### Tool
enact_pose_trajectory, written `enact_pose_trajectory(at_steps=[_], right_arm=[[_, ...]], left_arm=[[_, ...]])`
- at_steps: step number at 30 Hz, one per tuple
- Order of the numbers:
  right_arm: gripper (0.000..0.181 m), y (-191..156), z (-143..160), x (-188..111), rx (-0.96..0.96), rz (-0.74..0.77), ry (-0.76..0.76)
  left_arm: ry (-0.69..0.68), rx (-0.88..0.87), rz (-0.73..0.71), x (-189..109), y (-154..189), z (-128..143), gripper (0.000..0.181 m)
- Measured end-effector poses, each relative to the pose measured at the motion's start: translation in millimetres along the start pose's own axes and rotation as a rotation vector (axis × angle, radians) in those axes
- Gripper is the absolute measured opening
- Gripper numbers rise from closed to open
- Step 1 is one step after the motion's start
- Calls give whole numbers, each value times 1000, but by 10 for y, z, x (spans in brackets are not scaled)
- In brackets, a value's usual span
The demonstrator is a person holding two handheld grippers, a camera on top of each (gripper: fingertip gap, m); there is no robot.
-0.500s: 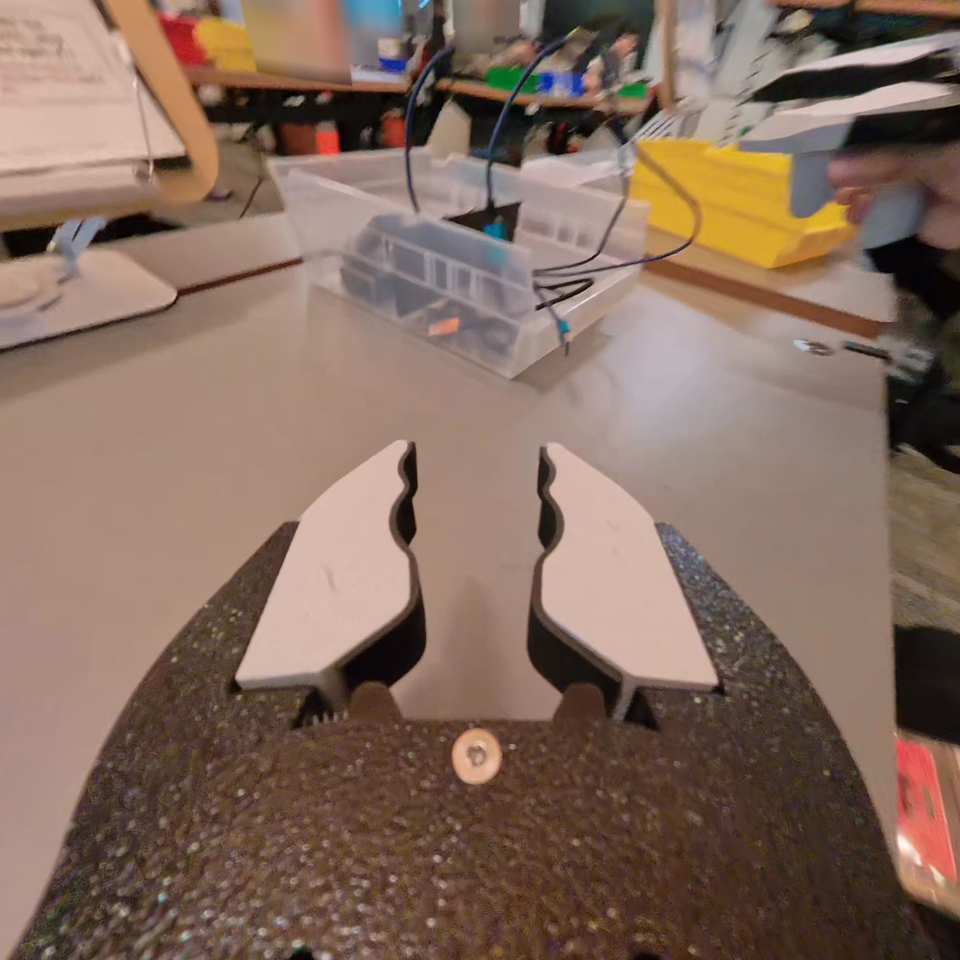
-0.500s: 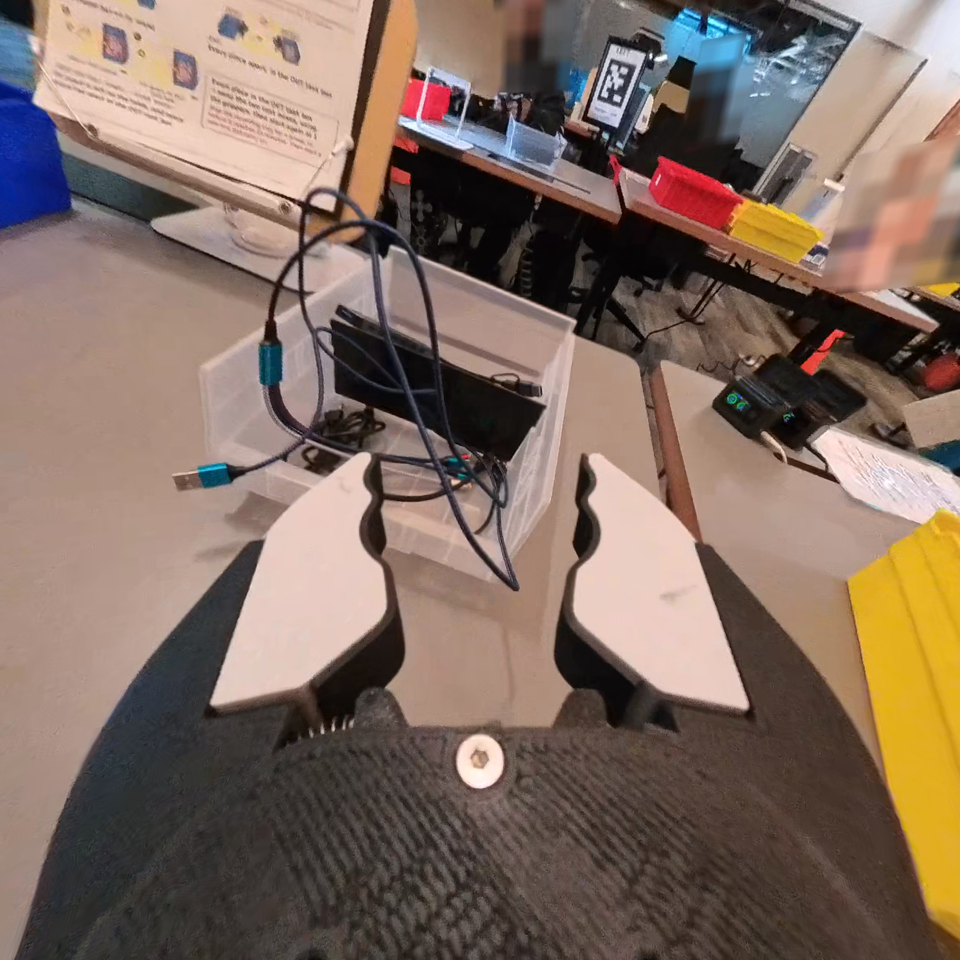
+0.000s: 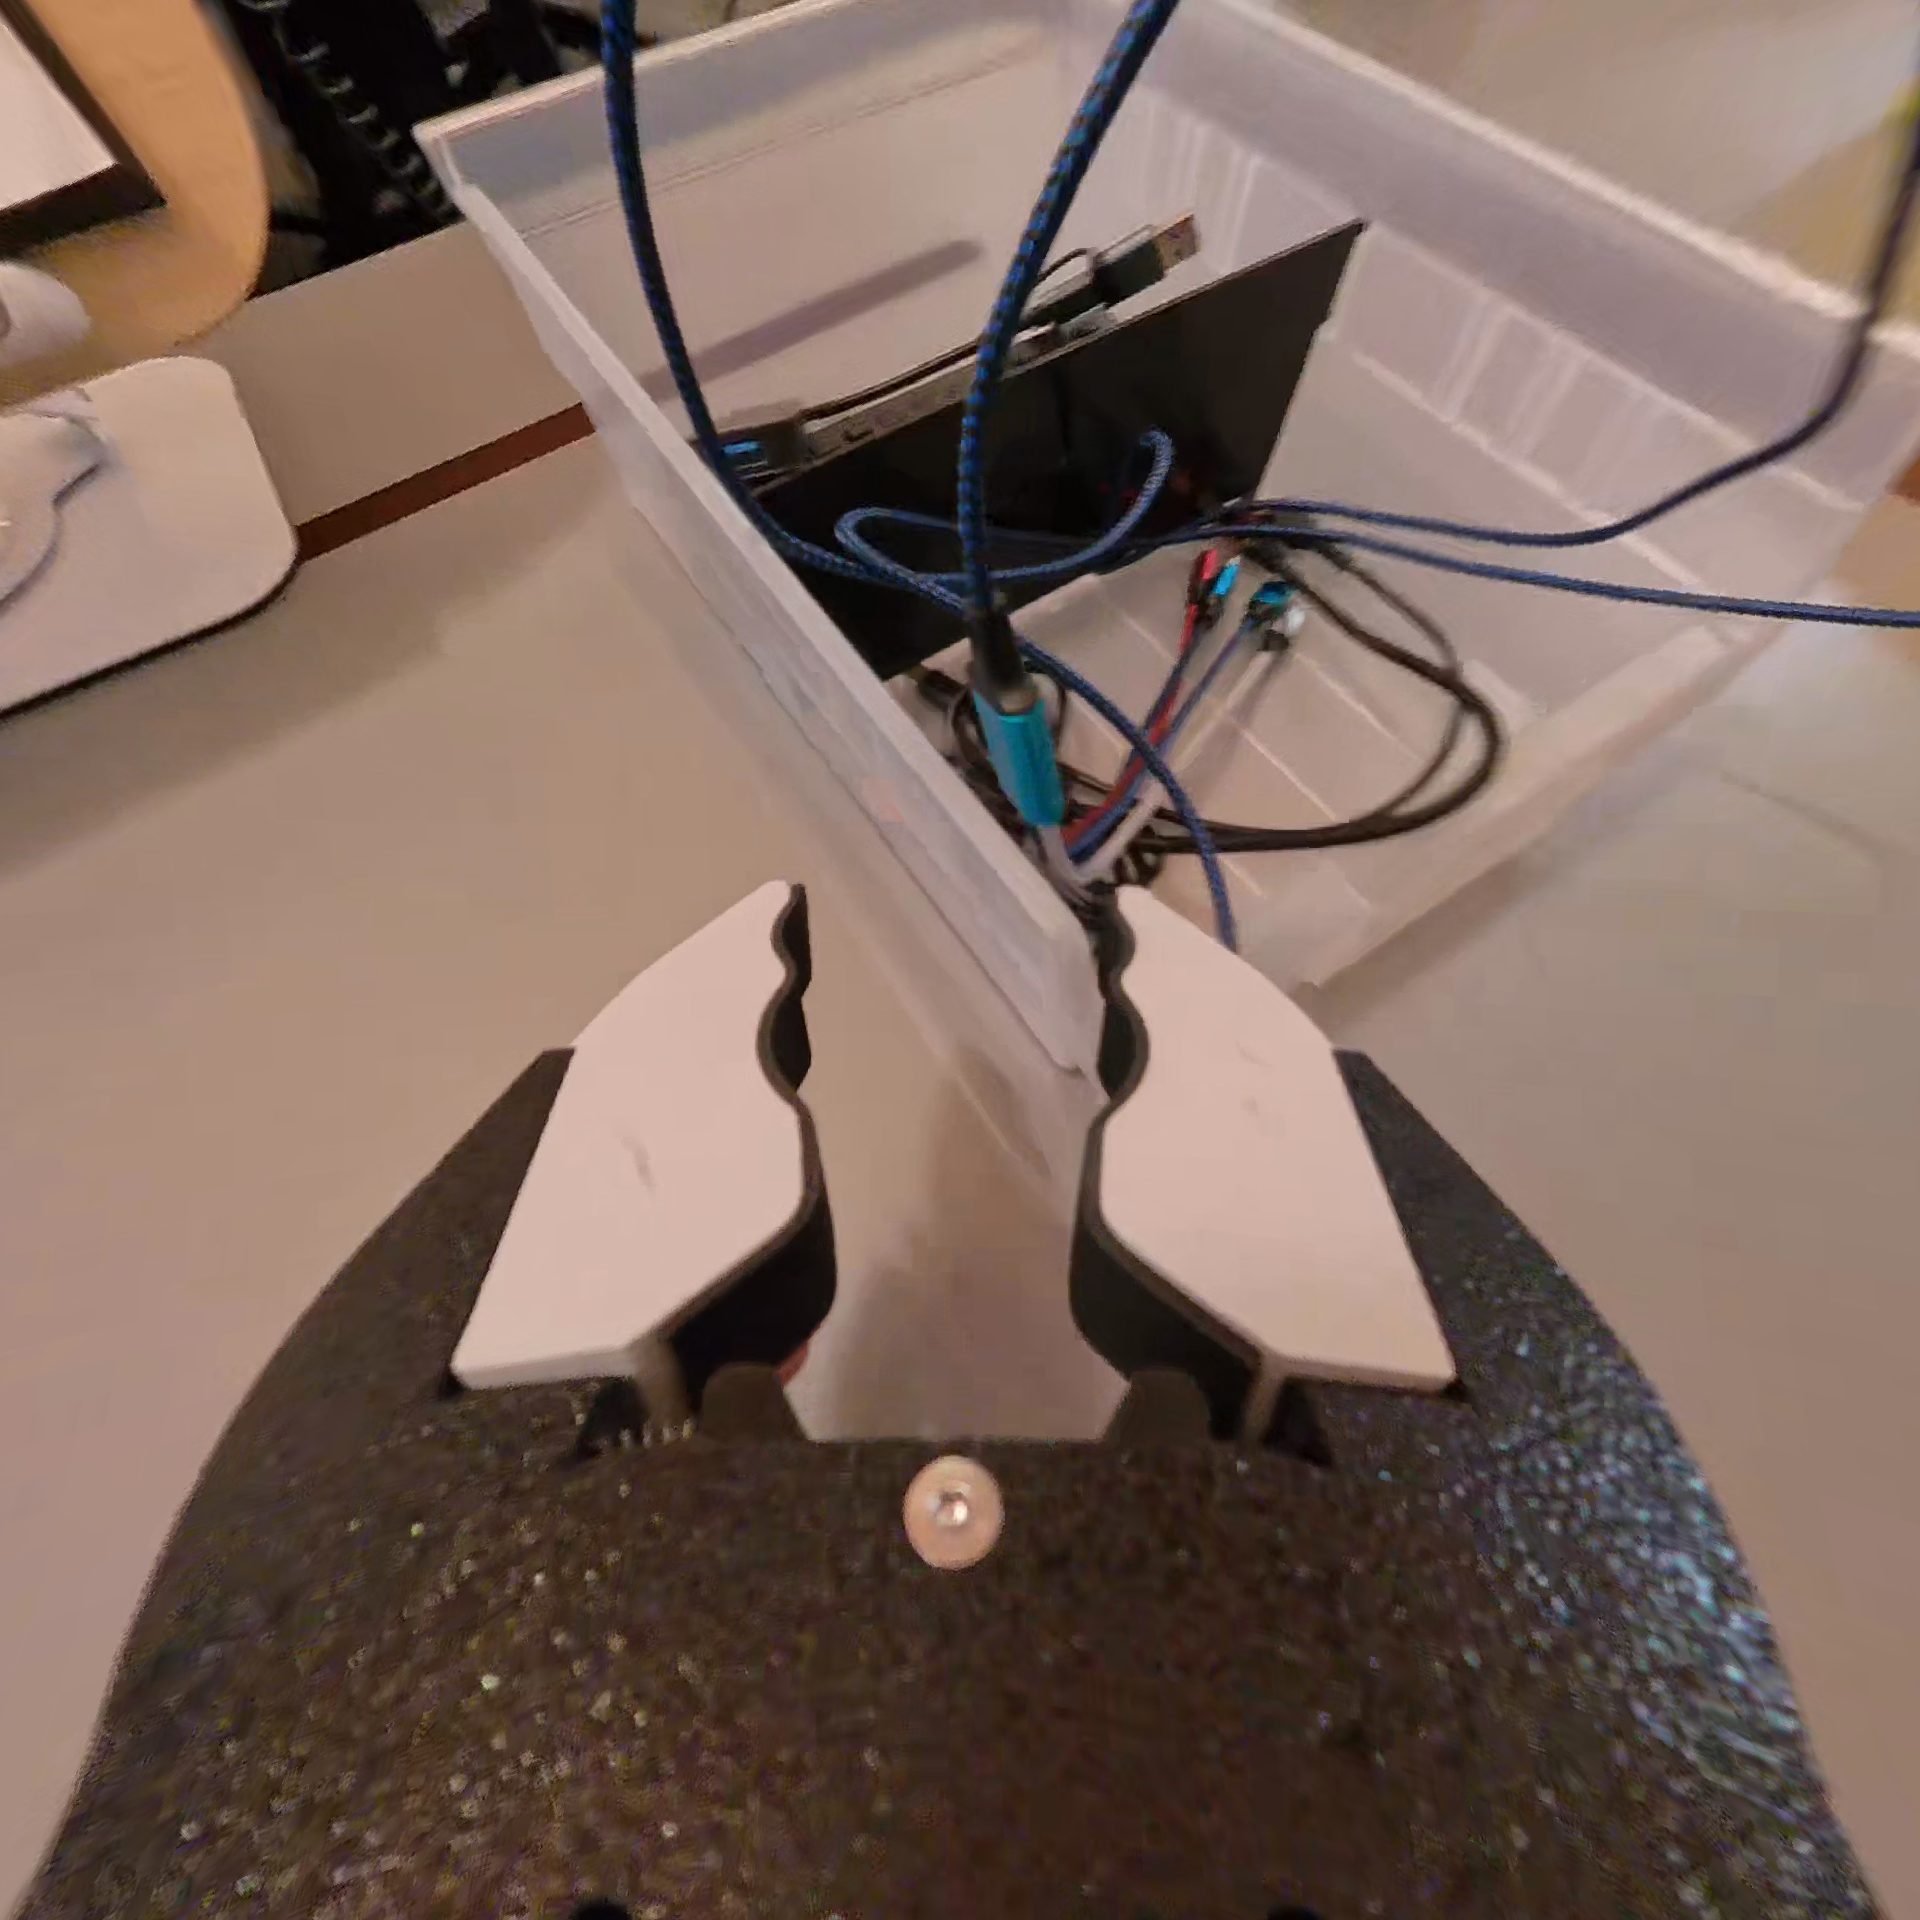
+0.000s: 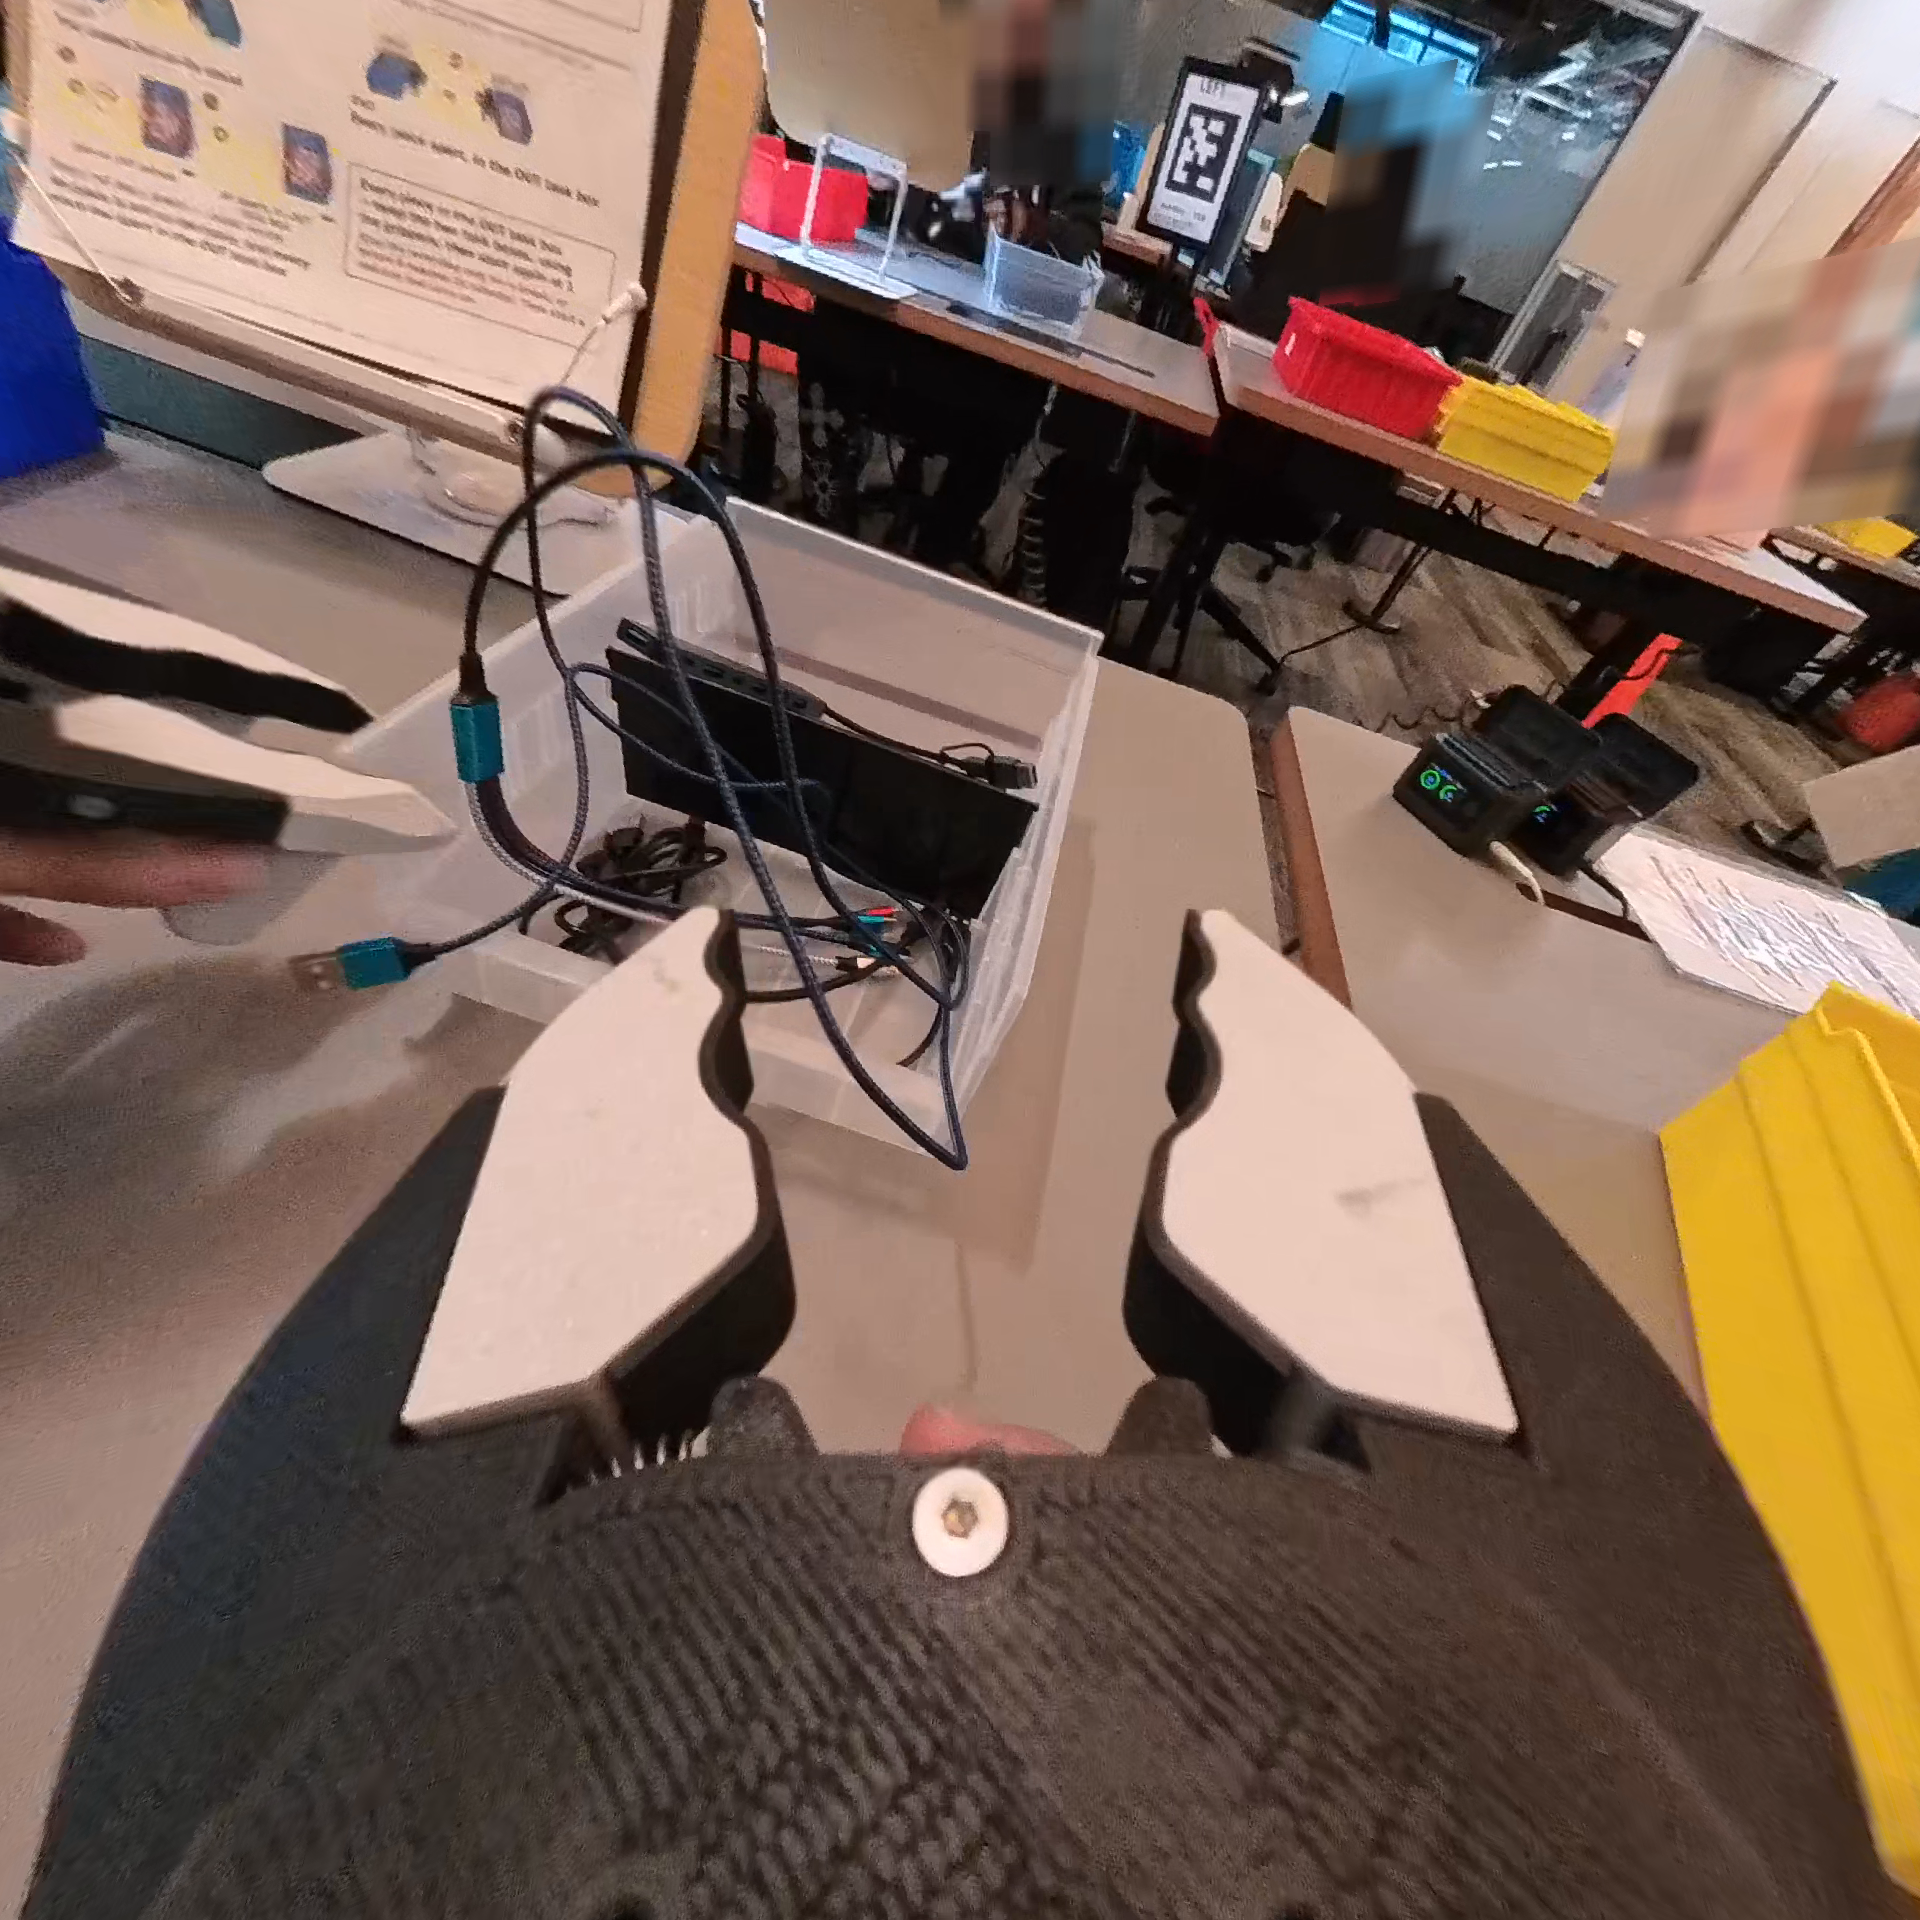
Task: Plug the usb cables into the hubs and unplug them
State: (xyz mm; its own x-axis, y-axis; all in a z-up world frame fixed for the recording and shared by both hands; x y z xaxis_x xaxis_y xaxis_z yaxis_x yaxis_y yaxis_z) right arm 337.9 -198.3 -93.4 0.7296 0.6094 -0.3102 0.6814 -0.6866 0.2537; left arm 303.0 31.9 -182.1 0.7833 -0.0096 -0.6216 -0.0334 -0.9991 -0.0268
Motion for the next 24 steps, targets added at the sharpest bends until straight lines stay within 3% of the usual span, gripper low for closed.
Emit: enact_pose_trajectory(at_steps=[2,6,8,12,17,24], right_arm=[[78,-49,-27,-1,9,-33,32],[77,-96,-52,-7,4,-56,40],[77,-112,-71,-19,5,-64,47],[76,-171,-157,-83,-5,-84,76],[76,-284,-248,-150,-23,-107,106],[79,-869,-269,59,-45,-270,67]], left_arm=[[-33,42,-33,106,3,-15,51],[-49,168,-153,163,-54,-50,14],[-34,191,-198,182,-183,-48,13],[-53,109,-156,27,-484,76,8],[-75,129,-93,-610,-812,583,8],[-157,116,-48,-1976,-1304,1648,7]])
Point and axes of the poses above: each gripper's, where its closed fingertips meet, x out along the fingers, z out of its underside, y = z × x across the jaws, the point moved 5 cm from there along -x, back along the fingers, and after that the axes turned 5 degrees about -y, right-handed, at the moved point
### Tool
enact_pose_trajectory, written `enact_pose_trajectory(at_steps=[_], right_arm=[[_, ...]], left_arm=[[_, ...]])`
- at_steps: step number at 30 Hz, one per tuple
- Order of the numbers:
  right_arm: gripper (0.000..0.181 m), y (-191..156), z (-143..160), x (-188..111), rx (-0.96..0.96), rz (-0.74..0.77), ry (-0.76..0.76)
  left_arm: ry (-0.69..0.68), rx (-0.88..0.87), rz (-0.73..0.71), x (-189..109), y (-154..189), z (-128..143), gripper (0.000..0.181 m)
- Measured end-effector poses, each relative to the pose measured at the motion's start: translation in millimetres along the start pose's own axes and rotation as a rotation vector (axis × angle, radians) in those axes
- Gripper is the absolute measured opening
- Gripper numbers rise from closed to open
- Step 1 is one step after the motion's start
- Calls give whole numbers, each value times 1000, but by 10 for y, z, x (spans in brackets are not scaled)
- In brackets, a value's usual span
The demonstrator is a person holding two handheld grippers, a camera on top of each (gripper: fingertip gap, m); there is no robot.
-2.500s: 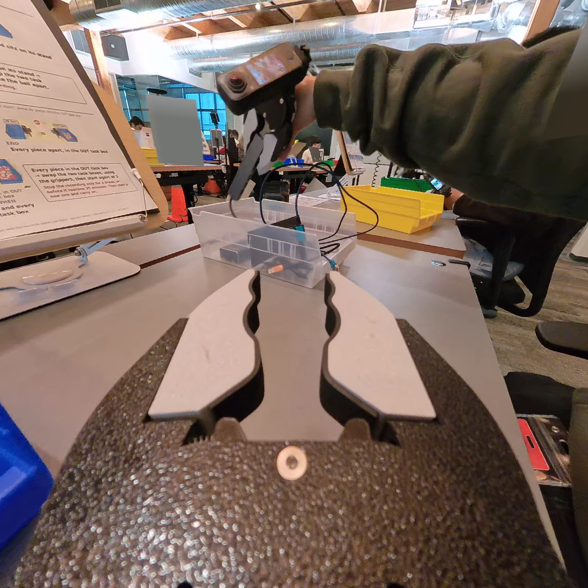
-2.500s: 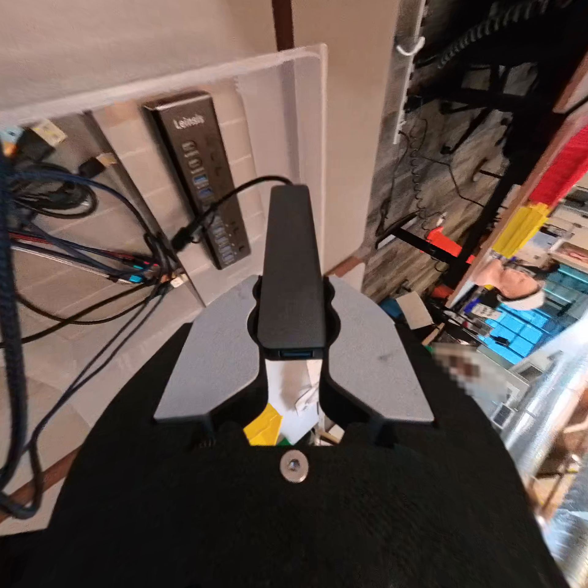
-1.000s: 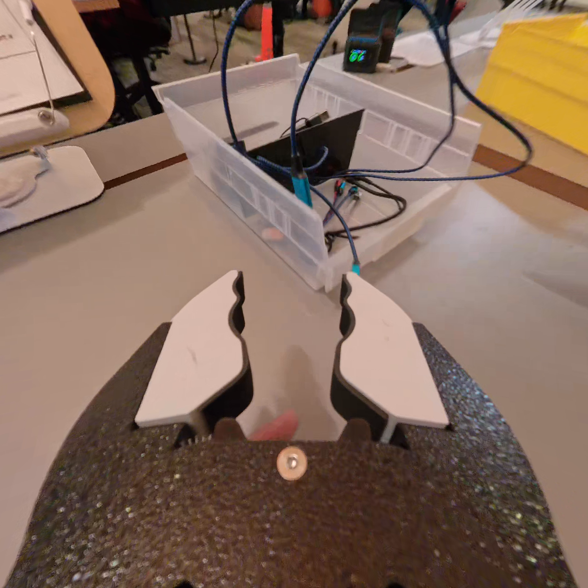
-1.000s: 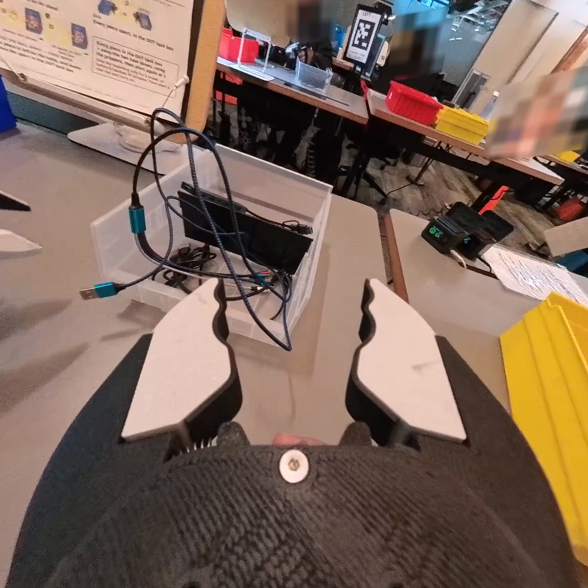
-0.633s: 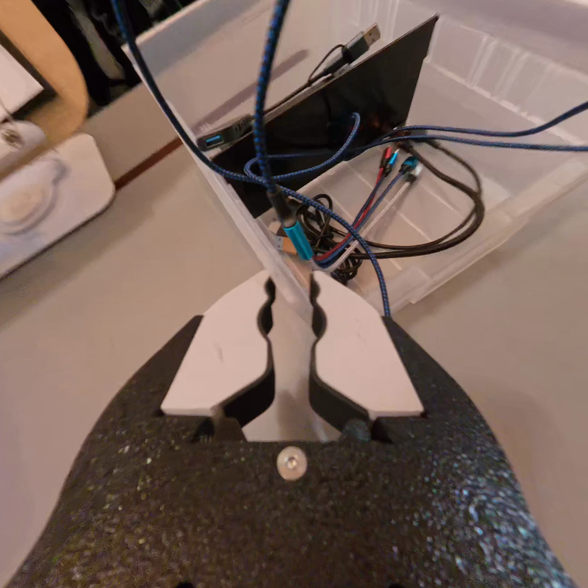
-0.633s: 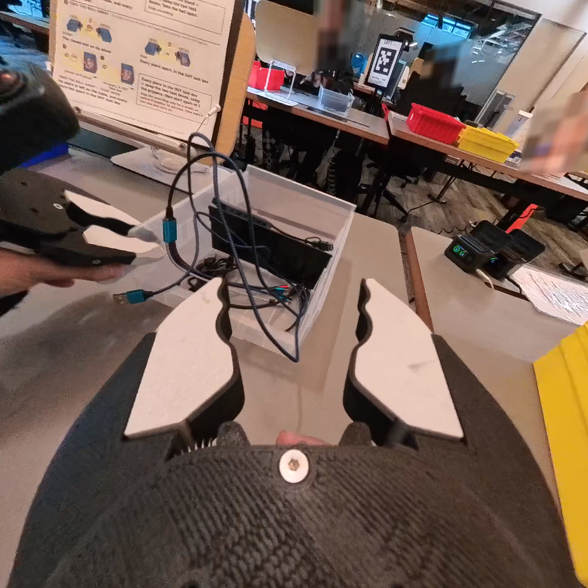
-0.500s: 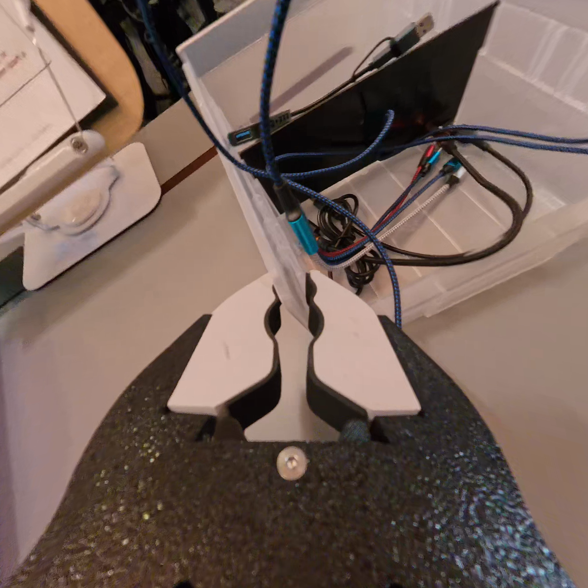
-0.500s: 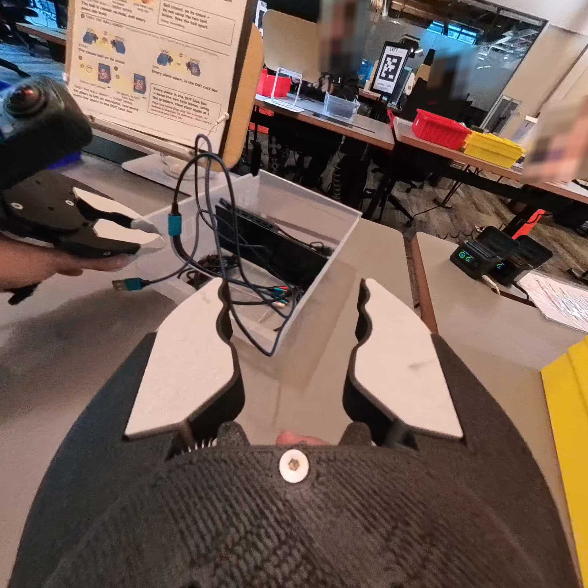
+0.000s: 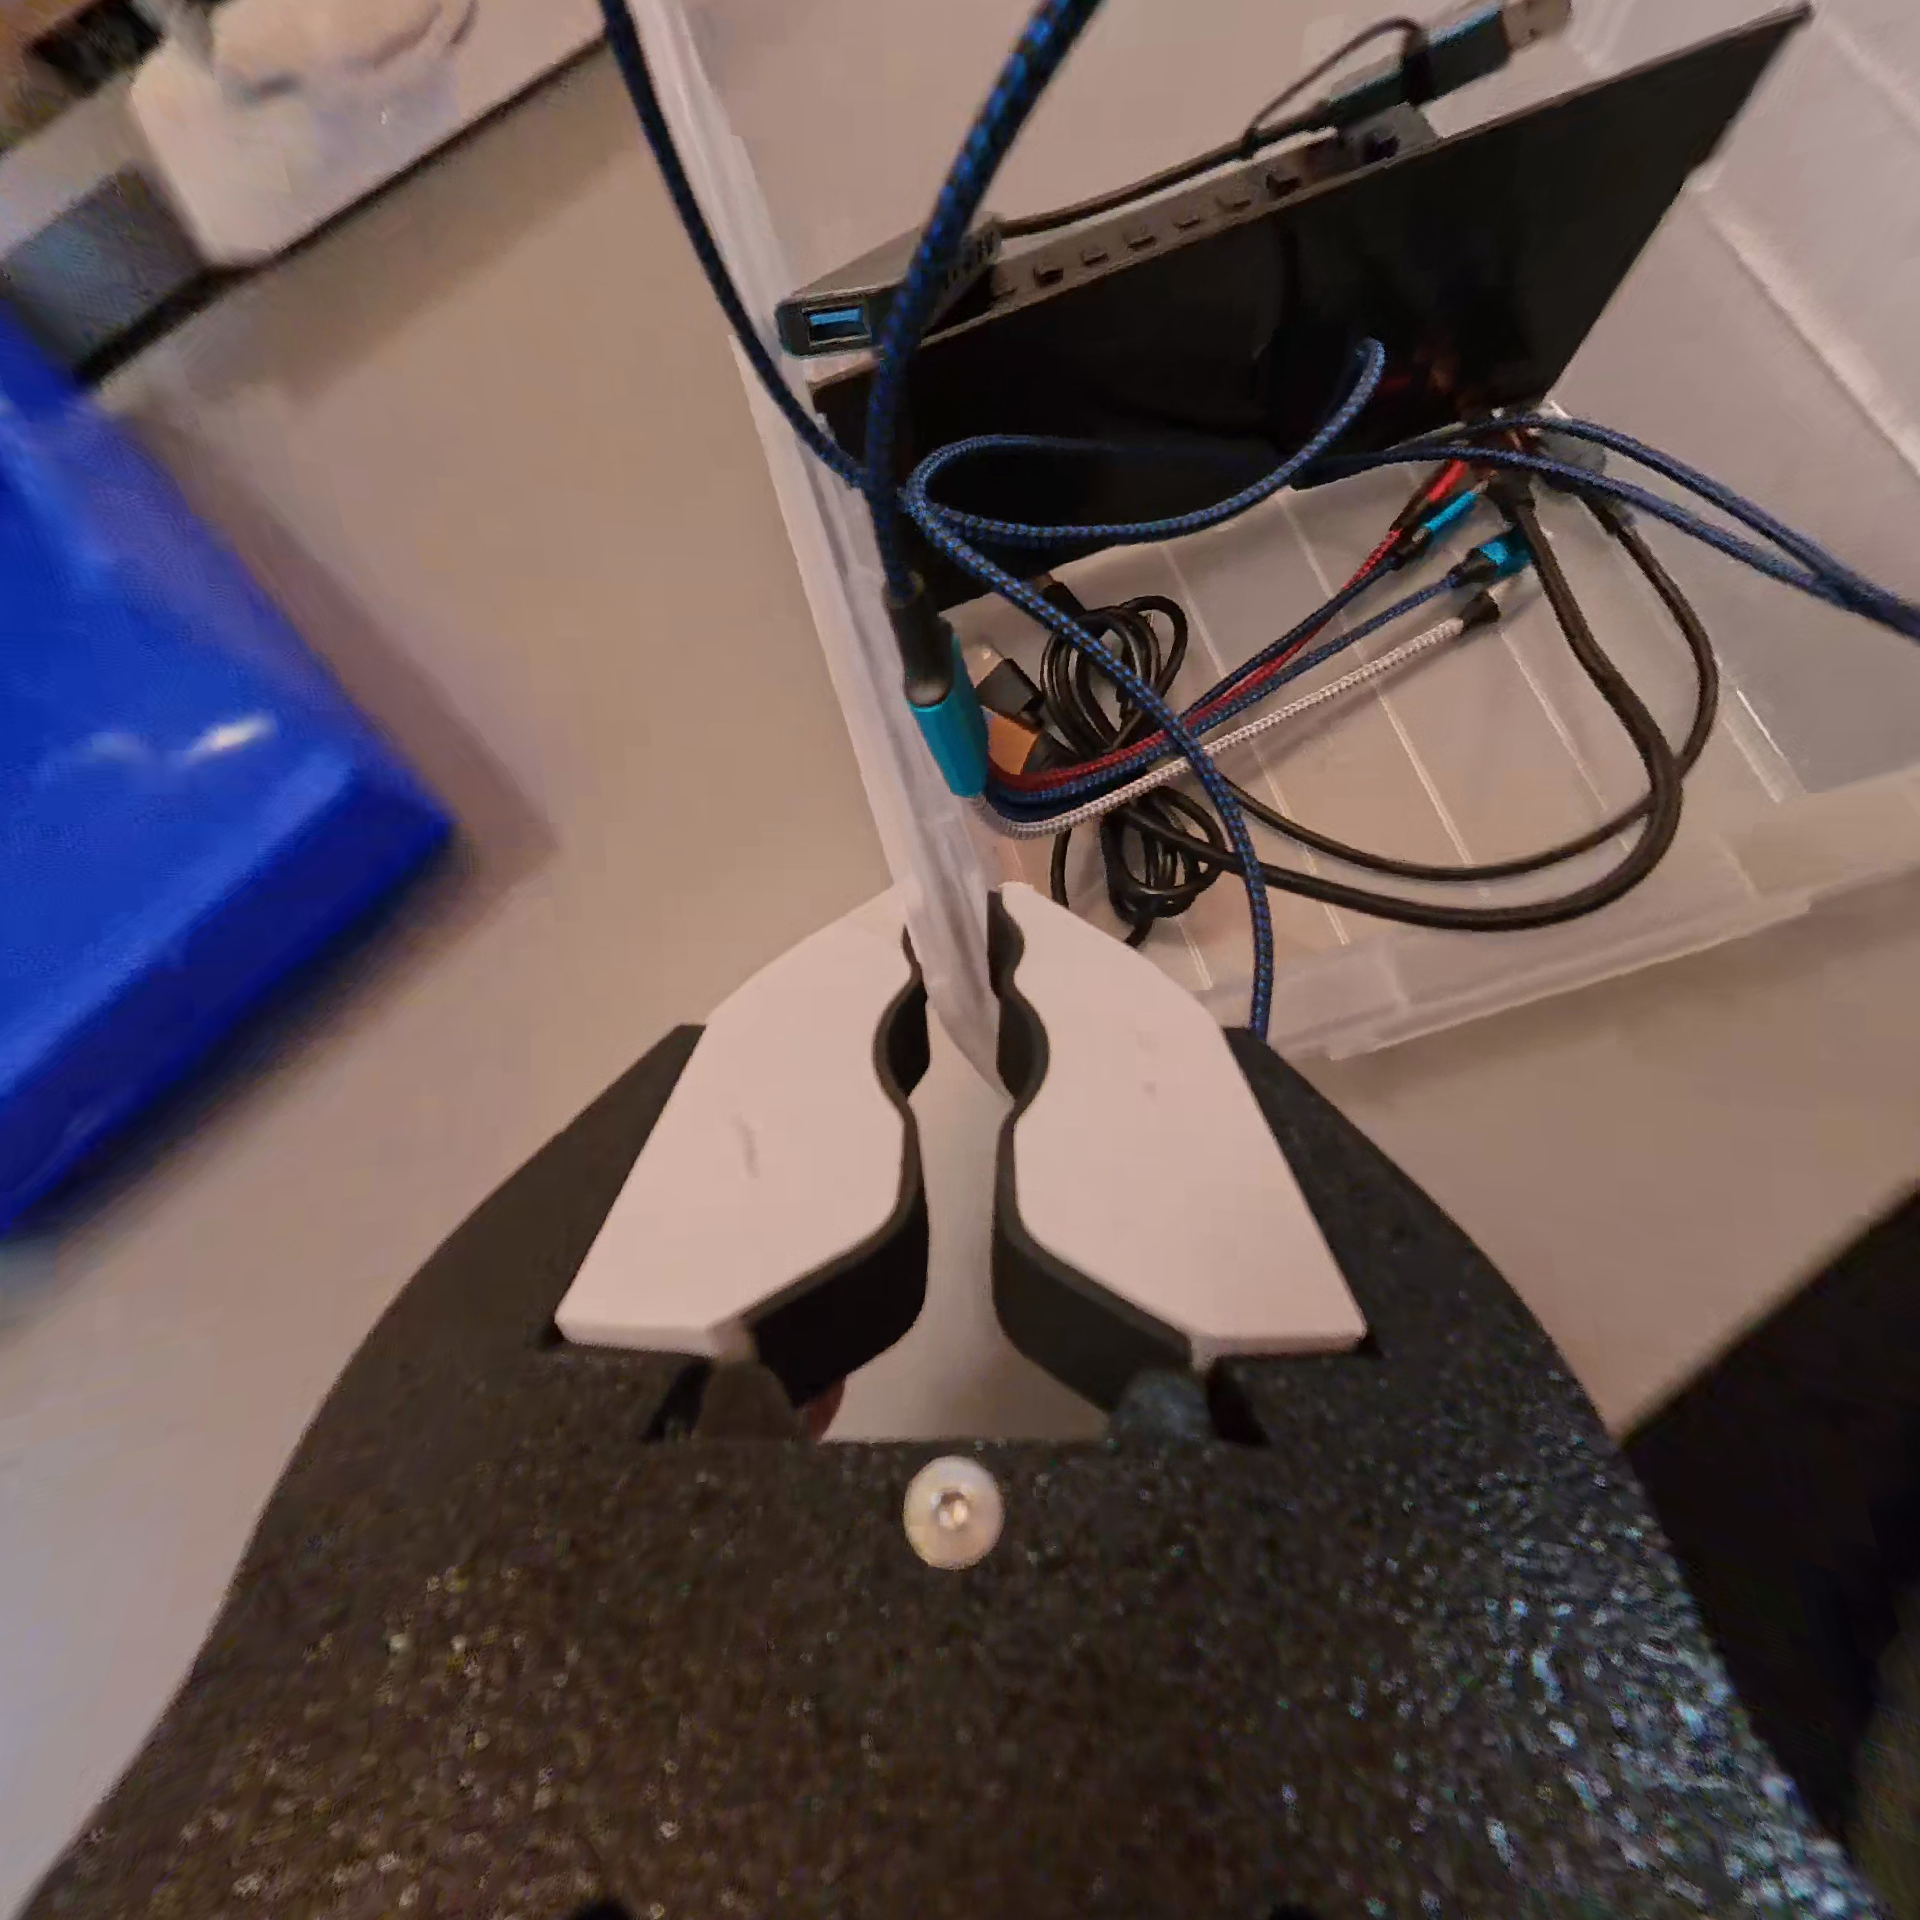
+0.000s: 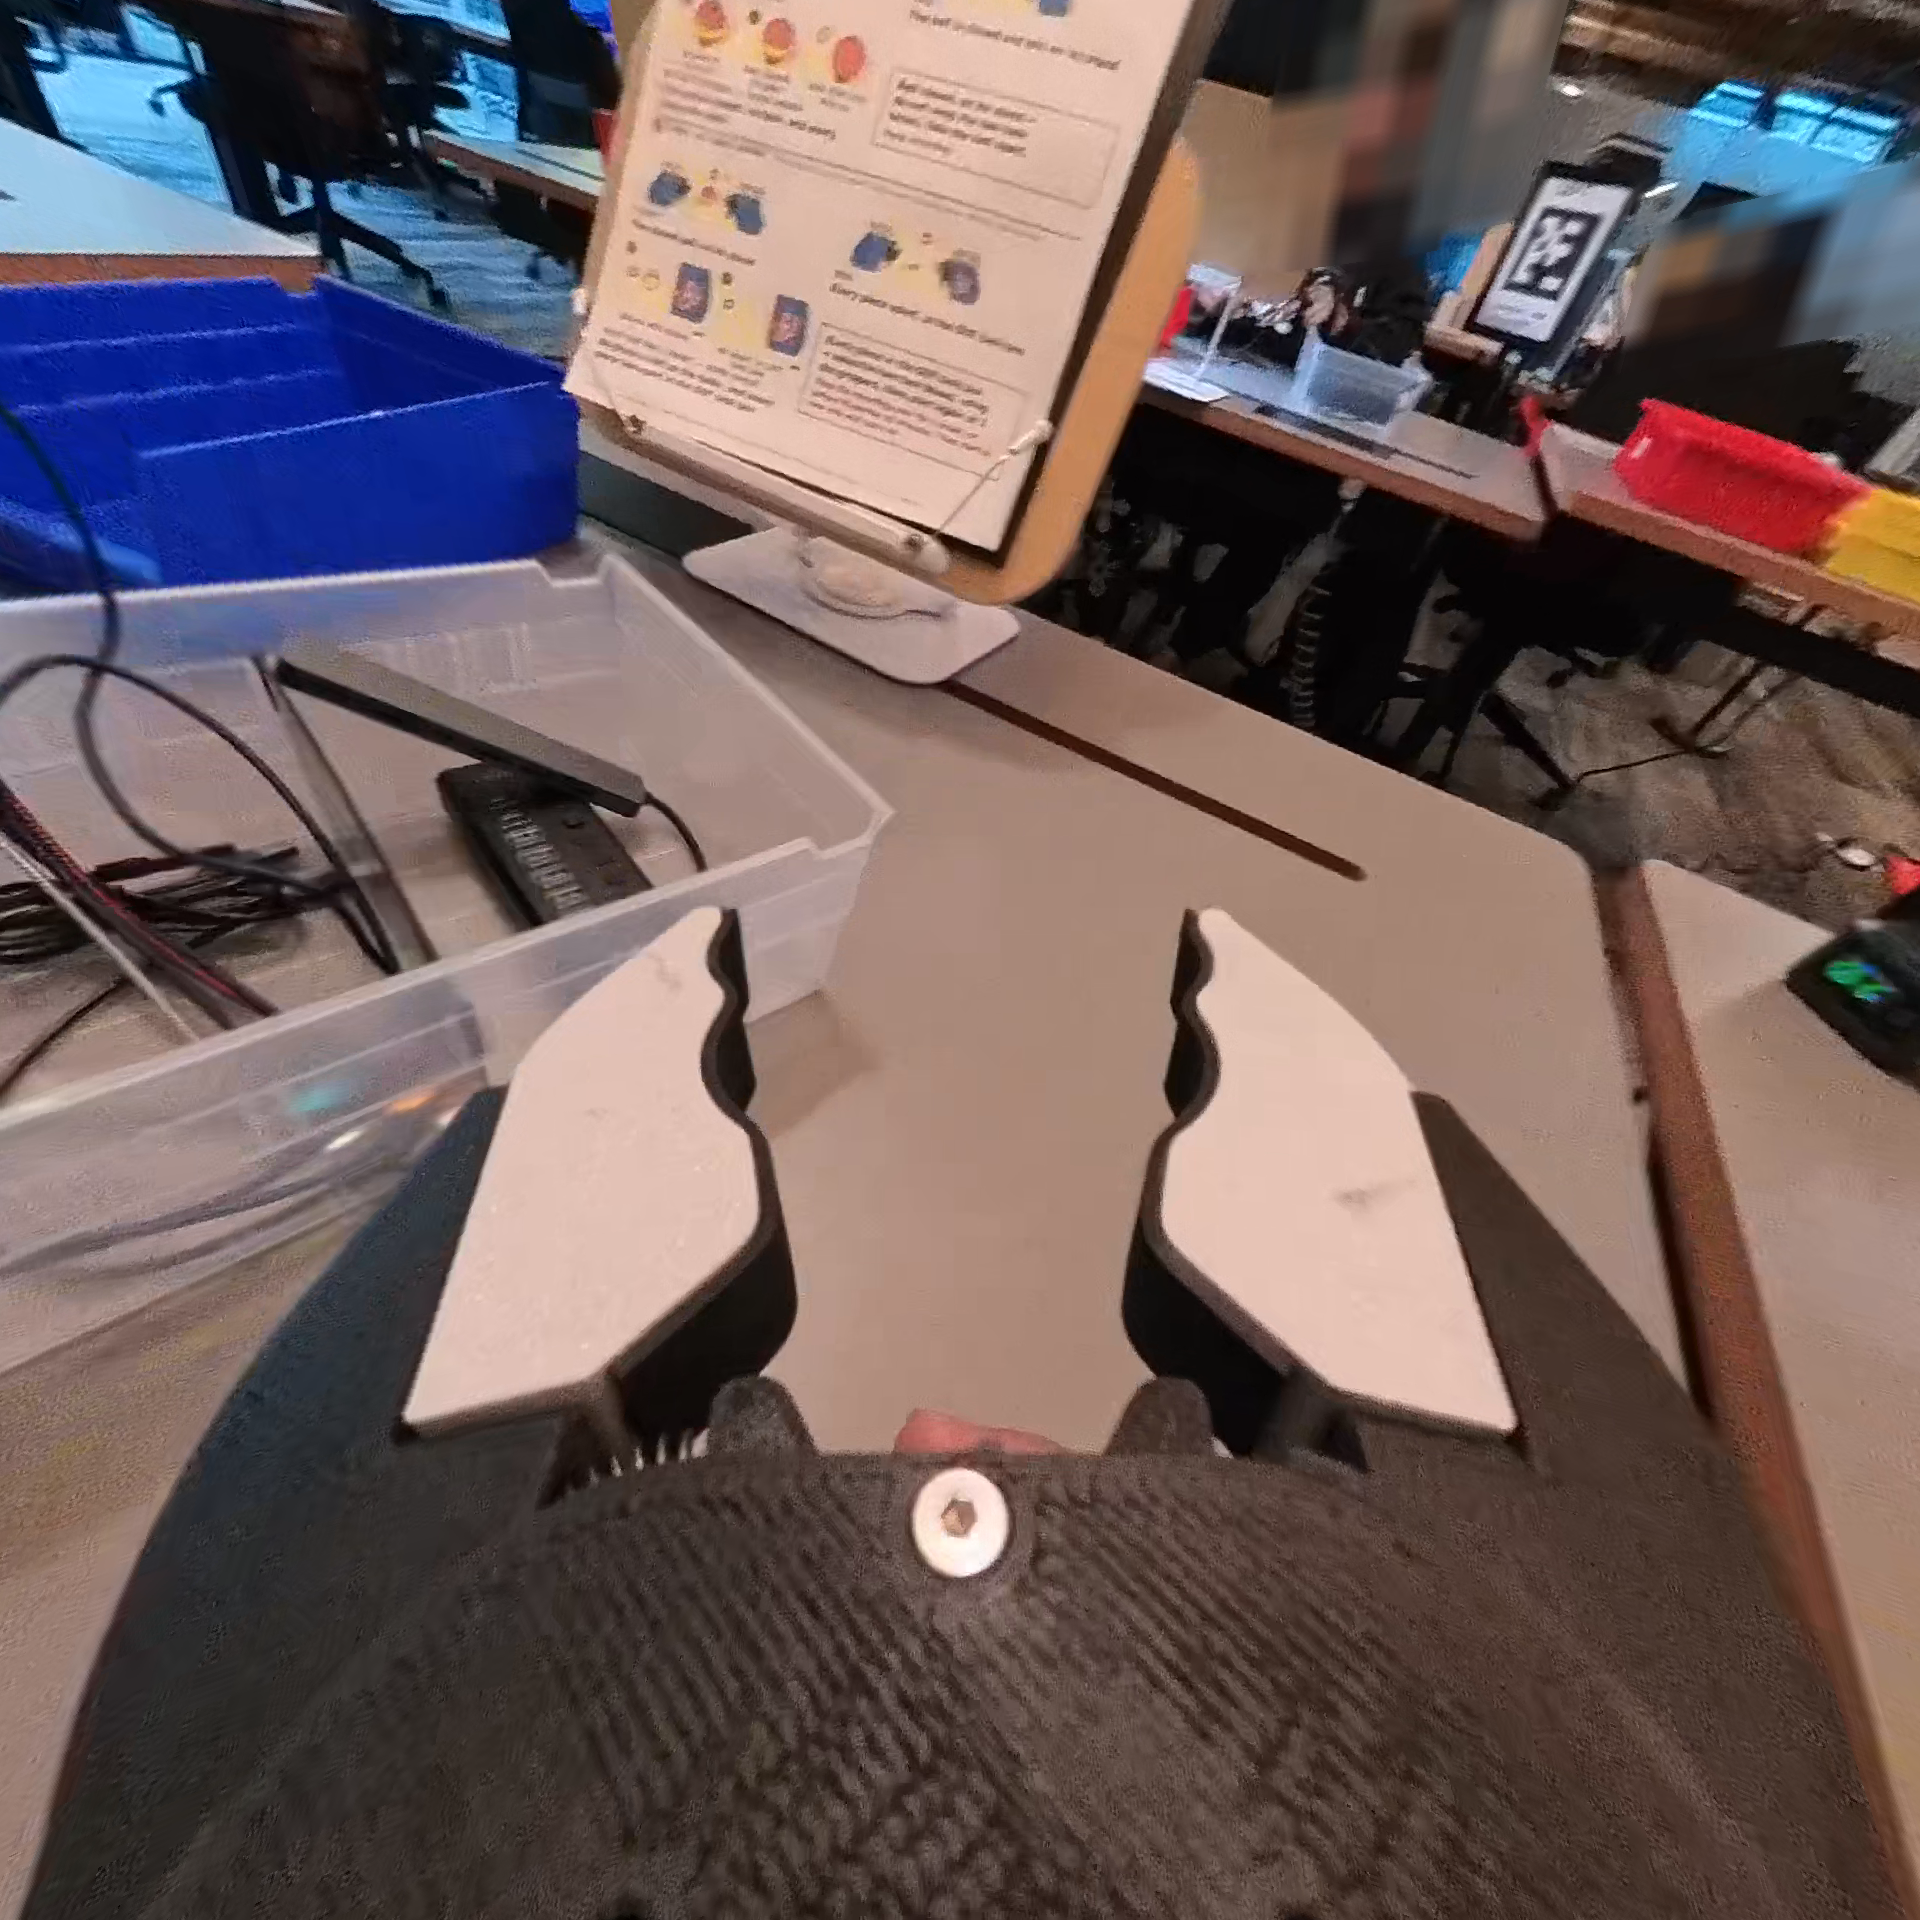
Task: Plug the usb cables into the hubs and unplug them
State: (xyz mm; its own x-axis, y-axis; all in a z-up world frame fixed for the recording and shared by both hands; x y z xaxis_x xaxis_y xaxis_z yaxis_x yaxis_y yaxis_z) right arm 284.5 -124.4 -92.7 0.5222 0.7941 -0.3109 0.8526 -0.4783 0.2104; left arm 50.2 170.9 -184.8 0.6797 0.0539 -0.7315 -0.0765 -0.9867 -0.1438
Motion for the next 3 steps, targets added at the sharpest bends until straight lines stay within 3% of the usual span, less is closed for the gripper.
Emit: enact_pose_trajectory(at_steps=[3], right_arm=[[84,-516,-69,267,39,-138,18]], left_arm=[[-17,-62,-15,-494,-201,579,5]])
Point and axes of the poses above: each gripper's, where its closed fingertips meet, x out along the fingers, z out of its underside, y = z × x across the jaws, the point moved 5 cm from there along -x, back along the fingers, and after that the axes turned 5 degrees about -y, right-handed, at the moved point
